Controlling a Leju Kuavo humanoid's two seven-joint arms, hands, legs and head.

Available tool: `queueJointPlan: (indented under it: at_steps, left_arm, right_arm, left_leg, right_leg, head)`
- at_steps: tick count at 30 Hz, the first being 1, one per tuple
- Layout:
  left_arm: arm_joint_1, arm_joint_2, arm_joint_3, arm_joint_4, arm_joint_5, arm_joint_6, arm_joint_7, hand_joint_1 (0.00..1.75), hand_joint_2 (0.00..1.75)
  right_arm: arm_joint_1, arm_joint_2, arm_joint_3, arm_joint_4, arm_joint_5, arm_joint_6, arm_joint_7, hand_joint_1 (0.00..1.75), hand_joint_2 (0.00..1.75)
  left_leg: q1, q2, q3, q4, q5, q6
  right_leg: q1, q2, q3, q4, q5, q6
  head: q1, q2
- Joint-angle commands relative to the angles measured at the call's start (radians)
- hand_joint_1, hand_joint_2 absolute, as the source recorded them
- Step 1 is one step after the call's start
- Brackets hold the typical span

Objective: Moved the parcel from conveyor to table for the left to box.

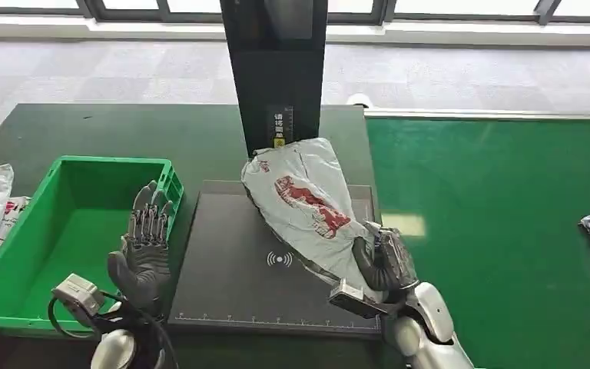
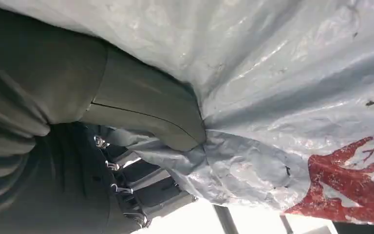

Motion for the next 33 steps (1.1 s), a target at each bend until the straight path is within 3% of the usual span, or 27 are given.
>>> queueJointPlan:
  at_steps: [1, 2, 24, 33]
  left_arm:
    - [-0.084, 0.026, -0.062, 0.11, 0.001, -0.006, 0.009, 0.0, 0.0]
    - [-0.082, 0.025, -0.061, 0.104, 0.0, -0.006, 0.013, 0.0, 0.0]
    - [-0.021, 0.015, -0.047, 0.035, -0.016, 0.0, 0.033, 0.0, 0.0]
    - [-0.018, 0.017, -0.054, 0.039, -0.04, 0.01, 0.064, 0.0, 0.0]
  right_arm:
    - [-0.111, 0.069, 0.043, 0.195, 0.028, 0.011, 0.024, 0.1, 1.75]
    - [-0.114, 0.074, 0.047, 0.197, 0.036, 0.015, 0.027, 0.0, 1.75]
    - [-0.113, 0.116, 0.057, 0.204, 0.0, 0.09, -0.022, 0.0, 1.75]
    - [-0.027, 0.101, 0.073, 0.028, -0.14, 0.196, -0.113, 0.0, 1.75]
  left_leg:
    - [0.0, 0.002, 0.001, -0.001, 0.001, -0.002]
    - [0.0, 0.003, 0.001, -0.003, 0.002, -0.002]
    - [0.0, 0.002, 0.001, -0.001, 0.001, -0.002]
    - [0.0, 0.0, 0.0, -0.001, 0.001, -0.002]
  right_leg:
    - [0.0, 0.002, 0.0, -0.001, 0.002, -0.001]
    - [0.0, 0.002, 0.0, -0.003, 0.003, -0.001]
    - [0.0, 0.001, -0.001, 0.0, 0.001, -0.001]
    - [0.0, -0.001, -0.001, 0.0, 0.0, 0.0]
  head:
    - [0.0, 0.0]
    - [0.0, 0.0]
    - [0.0, 0.0]
    - [0.0, 0.0]
